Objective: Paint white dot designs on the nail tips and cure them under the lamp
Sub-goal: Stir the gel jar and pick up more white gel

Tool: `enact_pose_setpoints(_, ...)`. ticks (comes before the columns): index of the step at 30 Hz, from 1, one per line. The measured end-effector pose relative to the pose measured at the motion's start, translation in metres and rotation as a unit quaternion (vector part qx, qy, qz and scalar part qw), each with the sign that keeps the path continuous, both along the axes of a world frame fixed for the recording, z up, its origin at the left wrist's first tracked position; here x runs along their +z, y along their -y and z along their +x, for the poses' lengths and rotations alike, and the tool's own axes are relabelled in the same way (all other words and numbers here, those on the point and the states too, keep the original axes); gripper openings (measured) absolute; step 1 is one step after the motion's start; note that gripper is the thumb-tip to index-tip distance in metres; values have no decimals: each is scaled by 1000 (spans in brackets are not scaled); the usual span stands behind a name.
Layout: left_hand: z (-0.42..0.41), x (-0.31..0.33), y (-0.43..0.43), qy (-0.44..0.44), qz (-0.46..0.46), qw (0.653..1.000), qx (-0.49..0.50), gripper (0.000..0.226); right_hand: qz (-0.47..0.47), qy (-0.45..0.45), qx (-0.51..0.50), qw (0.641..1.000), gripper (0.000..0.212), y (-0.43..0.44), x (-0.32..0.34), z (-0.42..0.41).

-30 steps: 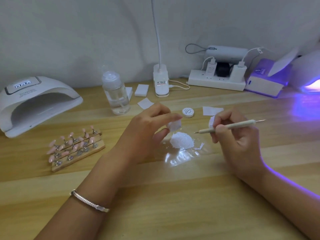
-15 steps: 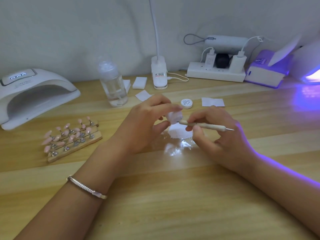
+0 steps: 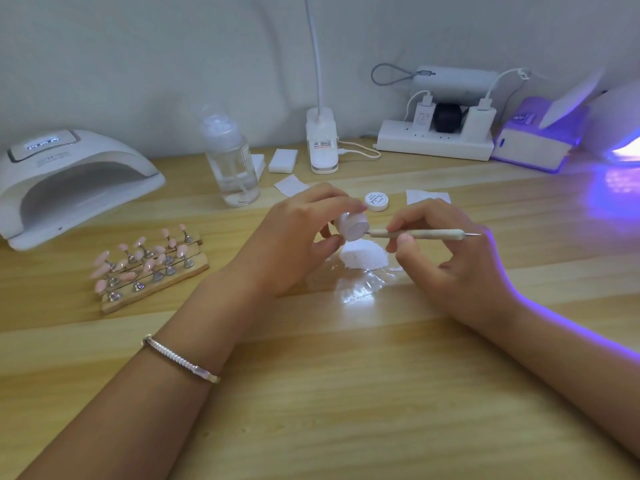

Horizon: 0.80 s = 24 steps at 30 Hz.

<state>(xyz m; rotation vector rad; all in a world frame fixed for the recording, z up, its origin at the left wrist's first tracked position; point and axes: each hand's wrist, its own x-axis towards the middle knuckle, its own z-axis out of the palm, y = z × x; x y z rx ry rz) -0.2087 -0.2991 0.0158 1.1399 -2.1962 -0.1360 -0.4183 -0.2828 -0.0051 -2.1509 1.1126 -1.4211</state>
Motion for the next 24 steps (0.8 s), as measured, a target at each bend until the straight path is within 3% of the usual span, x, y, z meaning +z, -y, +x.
enact_pose_setpoints(6,2,5,1,48,-4,999,-8,44,-14,-3,9,1000,19,1,-1,0)
enact_pose_setpoints(13,1,5,0,141,-99,984,-42,40,-22,-11,9,1000,16,1,-1,0)
enact_pose_setpoints(24,-1,0,1,133,-148,979,-43,40,-46,-28,6,999,18,-1,-1,2)
